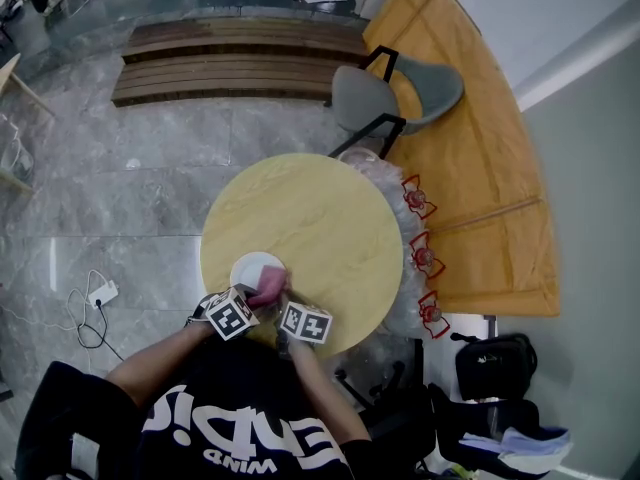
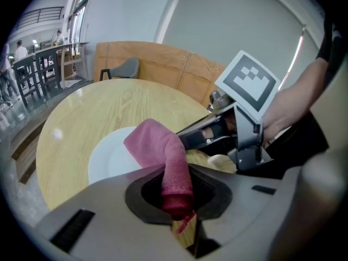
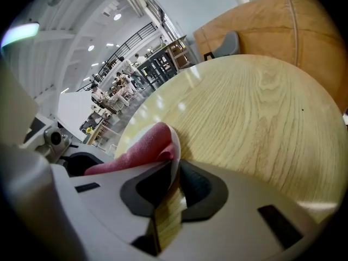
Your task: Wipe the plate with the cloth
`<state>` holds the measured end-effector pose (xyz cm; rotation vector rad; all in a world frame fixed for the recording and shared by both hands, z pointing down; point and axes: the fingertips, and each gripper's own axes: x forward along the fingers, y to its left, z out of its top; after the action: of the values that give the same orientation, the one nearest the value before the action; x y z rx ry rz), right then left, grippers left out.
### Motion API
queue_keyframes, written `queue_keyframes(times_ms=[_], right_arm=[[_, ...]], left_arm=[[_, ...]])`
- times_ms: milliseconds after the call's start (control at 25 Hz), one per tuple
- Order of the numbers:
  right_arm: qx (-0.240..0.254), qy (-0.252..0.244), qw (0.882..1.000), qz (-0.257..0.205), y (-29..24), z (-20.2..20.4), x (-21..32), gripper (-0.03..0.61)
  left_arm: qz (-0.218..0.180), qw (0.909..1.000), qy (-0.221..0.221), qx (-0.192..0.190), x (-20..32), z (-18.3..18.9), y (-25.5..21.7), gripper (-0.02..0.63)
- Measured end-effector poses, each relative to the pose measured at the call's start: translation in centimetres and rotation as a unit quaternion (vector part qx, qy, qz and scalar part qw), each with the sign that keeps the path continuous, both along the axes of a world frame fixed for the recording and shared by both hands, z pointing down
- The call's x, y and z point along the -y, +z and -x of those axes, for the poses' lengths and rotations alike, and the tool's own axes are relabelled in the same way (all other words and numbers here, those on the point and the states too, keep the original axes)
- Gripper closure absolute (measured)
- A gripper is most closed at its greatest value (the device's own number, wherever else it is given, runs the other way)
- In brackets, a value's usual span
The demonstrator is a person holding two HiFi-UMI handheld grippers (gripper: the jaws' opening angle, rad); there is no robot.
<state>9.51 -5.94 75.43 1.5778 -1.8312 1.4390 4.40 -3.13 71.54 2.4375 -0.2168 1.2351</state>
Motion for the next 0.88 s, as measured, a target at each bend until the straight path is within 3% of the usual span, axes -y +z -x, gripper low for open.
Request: queue_keyframes(times_ms=[360,880], right_arm=[[-0.006,-0.007,1.0,-0.003,-0.1,0.0,0.2,0.512],[-0.009,-0.024,1.0,-0.001,-0.2,0.1,0.2,0.512]], left_arm=[[0.028,0.9995,-0.011,0.005,0.2,-0.1,1.4,0.565],[0.016,0.9993,-0.031,0.014,1.1,1.0,1.4,0.565]])
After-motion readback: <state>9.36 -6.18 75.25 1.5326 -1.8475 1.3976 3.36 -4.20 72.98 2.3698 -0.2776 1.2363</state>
